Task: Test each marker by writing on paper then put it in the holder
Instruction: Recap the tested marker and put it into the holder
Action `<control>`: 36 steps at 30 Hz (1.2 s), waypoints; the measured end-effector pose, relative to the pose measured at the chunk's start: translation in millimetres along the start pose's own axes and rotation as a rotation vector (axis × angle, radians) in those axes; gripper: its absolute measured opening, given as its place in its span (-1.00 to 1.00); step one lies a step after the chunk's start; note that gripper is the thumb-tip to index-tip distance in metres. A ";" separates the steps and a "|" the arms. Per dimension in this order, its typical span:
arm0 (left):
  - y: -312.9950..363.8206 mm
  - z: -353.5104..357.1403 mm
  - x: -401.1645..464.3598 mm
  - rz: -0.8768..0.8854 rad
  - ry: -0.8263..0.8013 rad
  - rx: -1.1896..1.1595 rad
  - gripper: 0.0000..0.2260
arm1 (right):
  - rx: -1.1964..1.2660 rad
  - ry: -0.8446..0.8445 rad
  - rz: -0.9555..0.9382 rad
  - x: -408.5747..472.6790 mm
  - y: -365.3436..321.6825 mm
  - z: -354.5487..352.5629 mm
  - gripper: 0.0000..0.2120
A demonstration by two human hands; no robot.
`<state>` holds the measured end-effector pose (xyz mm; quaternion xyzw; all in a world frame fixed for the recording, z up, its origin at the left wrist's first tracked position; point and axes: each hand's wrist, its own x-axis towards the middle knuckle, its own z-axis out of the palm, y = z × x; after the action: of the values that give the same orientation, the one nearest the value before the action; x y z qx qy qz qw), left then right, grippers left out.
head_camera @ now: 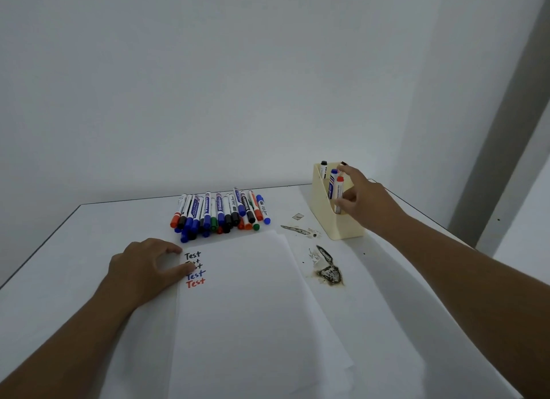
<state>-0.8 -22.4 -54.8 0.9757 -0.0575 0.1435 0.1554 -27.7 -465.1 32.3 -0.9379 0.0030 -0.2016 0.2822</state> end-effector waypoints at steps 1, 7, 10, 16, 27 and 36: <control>-0.3 0.2 0.0 0.000 0.000 -0.001 -0.52 | -0.001 0.004 0.004 -0.1 -0.3 -0.6 -0.34; 1.4 -0.2 -0.1 0.001 -0.004 0.009 -0.51 | -0.099 0.407 0.009 -13.2 -19.8 3.6 -0.48; 3.4 -1.8 -1.0 0.001 -0.009 0.002 -0.51 | -0.093 0.514 -0.131 -33.5 -46.7 22.4 -0.52; 9.5 -5.7 -2.4 -0.005 -0.033 -0.006 -0.49 | 0.118 0.097 -0.263 -54.4 -96.3 76.2 -0.71; 3.5 -9.3 -3.2 -0.037 -0.087 -0.128 -0.43 | 0.301 -0.222 -0.017 -56.4 -113.3 158.0 -0.89; -4.0 -18.2 23.1 -0.159 -0.006 -0.420 -0.69 | 0.270 -0.269 -0.043 -55.2 -116.2 157.4 -0.97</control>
<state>17.1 -14.4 -32.5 0.9237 -0.0097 0.1127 0.3660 -31.2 -277.7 -46.4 -0.9099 -0.0818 -0.0788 0.3989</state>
